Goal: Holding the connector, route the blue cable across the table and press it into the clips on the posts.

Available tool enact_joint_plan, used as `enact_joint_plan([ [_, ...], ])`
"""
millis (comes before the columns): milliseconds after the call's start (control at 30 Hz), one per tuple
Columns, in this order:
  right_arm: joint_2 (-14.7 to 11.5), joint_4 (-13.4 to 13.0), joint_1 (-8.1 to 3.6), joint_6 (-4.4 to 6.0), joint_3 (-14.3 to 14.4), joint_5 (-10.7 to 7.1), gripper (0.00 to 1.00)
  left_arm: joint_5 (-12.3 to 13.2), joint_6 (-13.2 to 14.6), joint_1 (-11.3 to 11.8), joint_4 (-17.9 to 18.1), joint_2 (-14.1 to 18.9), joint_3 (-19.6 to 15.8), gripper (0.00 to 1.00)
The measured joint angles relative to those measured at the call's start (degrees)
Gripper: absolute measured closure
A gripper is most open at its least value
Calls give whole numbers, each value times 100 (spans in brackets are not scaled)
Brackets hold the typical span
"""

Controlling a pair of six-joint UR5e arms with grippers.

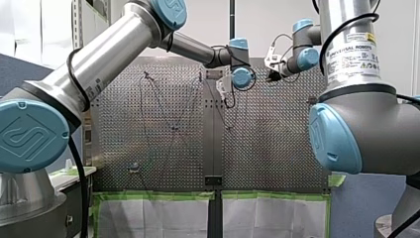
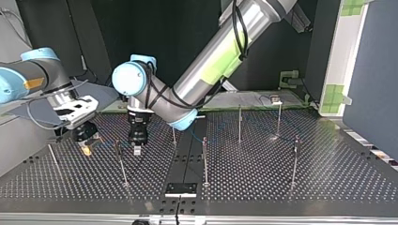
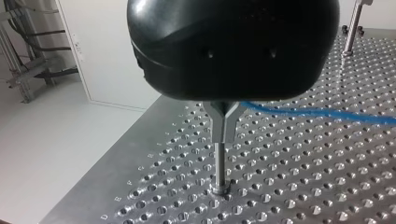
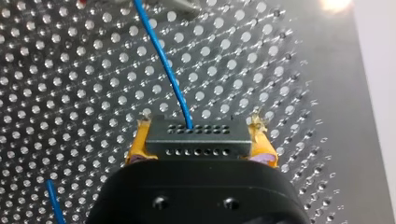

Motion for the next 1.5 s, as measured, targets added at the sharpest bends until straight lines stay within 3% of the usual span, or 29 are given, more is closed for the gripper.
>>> enact_joint_plan([
  [233, 115, -32, -28, 11, -81, -4, 100, 202, -4, 116, 60, -1, 13, 100],
  [500, 135, -32, -53, 34, -158, -41, 100, 248, 1, 124, -105, 5, 17, 100],
  [567, 136, -32, -54, 35, -162, -42, 100, 250, 0, 95, -151, 5, 15, 82],
  [600, 138, -32, -53, 35, -162, -43, 100, 250, -1, 81, -166, 5, 13, 82],
  [633, 138, -32, -53, 35, -161, -43, 100, 250, -1, 63, -186, 6, 12, 71],
  [667, 139, -32, -53, 35, -160, -43, 100, 250, -1, 51, -201, 6, 12, 50],
  [700, 139, -32, -53, 35, -160, -43, 100, 249, -2, 38, -217, 7, 11, 50],
  [767, 140, -32, -53, 36, -160, -44, 100, 244, -13, 9, -263, 7, 10, 18],
  [800, 140, -32, -53, 35, -161, -44, 100, 241, -22, -1, -287, 7, 10, 18],
  [833, 140, -32, -53, 34, -160, -44, 100, 233, -36, -12, -322, 7, 9, 0],
  [1267, 139, -24, -52, 13, -159, -44, 100, -205, -83, -117, -887, 96, -137, 0],
  [1500, 137, -18, -52, 10, -160, -44, 100, -107, -47, -242, -929, 383, -446, 0],
])
